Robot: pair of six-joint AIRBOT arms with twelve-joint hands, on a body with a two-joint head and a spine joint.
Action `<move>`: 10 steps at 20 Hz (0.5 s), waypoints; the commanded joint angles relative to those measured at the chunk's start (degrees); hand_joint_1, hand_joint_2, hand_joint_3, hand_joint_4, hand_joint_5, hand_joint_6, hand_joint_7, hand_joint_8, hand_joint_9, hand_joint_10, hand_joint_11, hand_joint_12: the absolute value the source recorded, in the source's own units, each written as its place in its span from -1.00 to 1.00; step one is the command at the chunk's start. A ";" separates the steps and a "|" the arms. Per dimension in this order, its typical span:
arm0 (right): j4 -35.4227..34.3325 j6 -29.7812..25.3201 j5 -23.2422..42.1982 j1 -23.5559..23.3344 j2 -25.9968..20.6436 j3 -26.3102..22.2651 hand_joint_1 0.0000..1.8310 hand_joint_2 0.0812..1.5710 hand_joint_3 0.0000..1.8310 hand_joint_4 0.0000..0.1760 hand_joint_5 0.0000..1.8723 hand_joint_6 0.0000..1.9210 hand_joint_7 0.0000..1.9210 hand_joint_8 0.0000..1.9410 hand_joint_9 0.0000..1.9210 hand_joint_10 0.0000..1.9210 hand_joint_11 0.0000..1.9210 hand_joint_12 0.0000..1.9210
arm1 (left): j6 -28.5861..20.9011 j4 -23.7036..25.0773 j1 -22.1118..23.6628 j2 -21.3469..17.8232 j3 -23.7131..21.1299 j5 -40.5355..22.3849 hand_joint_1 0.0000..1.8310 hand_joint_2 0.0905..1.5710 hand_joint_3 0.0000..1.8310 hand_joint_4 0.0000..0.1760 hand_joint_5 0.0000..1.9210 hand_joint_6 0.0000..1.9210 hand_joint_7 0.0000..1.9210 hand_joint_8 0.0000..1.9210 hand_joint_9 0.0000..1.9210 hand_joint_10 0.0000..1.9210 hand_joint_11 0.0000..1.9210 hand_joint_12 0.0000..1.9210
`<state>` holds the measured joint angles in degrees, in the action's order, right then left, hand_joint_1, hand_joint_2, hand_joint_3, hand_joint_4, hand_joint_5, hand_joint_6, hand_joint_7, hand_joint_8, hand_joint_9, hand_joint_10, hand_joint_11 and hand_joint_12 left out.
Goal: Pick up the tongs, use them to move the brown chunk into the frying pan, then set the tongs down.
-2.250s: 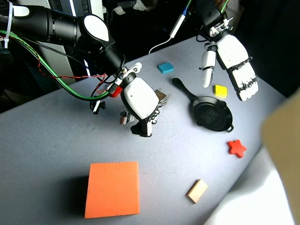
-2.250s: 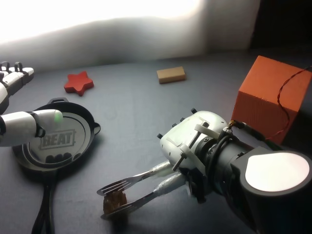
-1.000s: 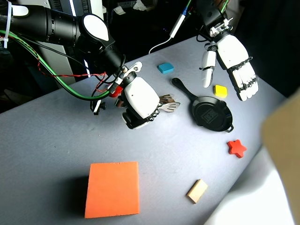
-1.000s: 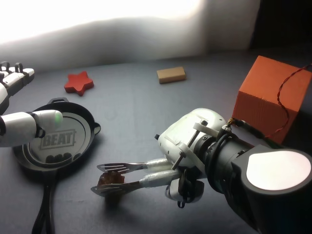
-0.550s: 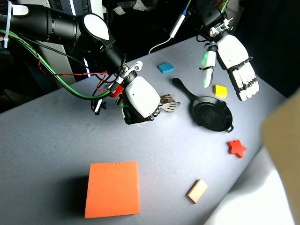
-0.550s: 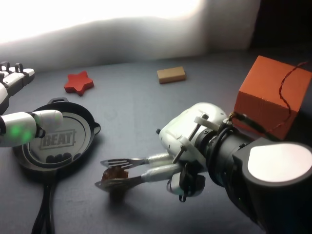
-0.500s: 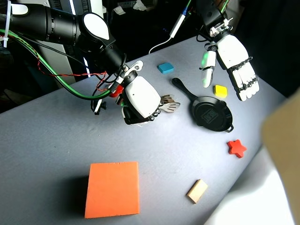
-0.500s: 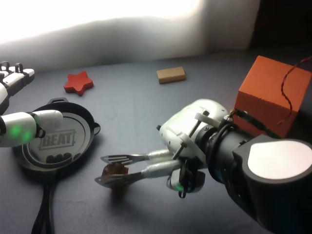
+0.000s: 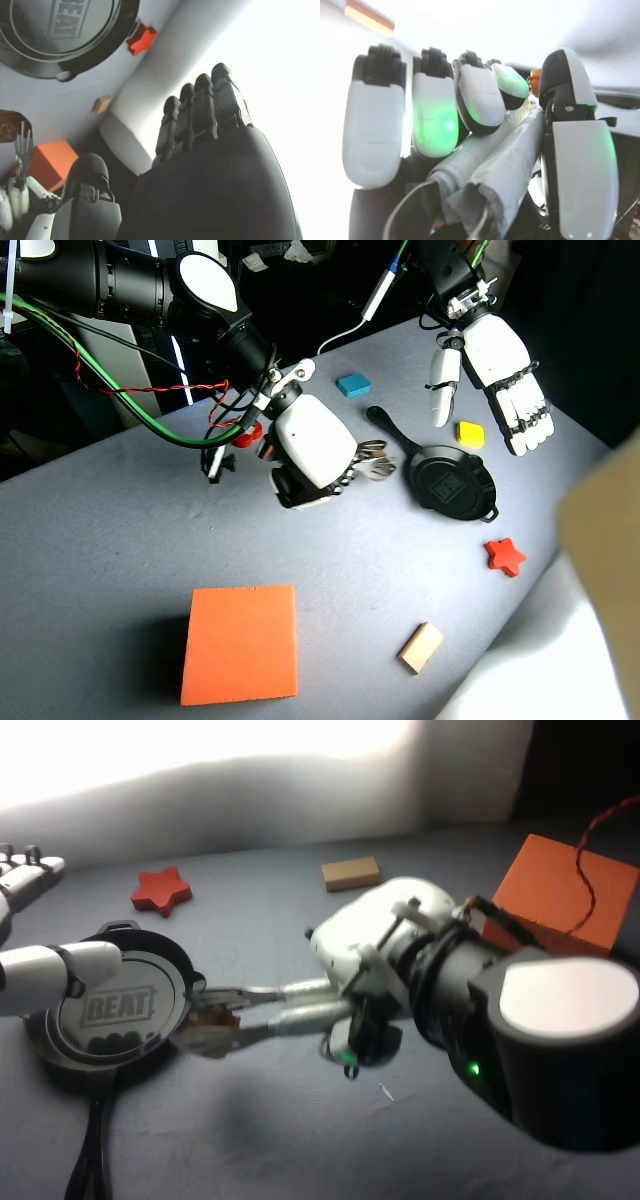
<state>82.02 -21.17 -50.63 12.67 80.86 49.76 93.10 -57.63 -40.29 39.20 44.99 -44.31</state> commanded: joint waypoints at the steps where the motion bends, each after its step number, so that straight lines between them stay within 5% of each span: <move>1: 4.83 -0.64 0.97 -1.14 0.00 0.30 -0.14 0.92 -1.00 1.00 0.55 1.00 0.70 1.00 0.81 1.00 0.81 1.00 | -0.18 1.99 0.08 -0.22 0.65 -5.59 -1.00 0.47 -1.00 -0.81 -0.93 -1.00 -0.95 -1.00 -0.97 -1.00 -1.00 -0.90; 10: 4.80 0.53 6.96 -4.38 7.00 11.94 -0.11 0.90 -1.00 1.00 0.53 1.00 0.71 1.00 0.81 1.00 0.82 1.00 | -4.42 1.54 -3.93 -0.34 5.74 -5.59 -1.00 0.48 -1.00 -0.75 -0.95 -1.00 -0.95 -1.00 -0.97 -1.00 -1.00 -0.91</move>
<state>82.89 -20.60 -43.92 9.10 88.42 62.33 88.60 -57.74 -44.69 39.20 50.37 -44.45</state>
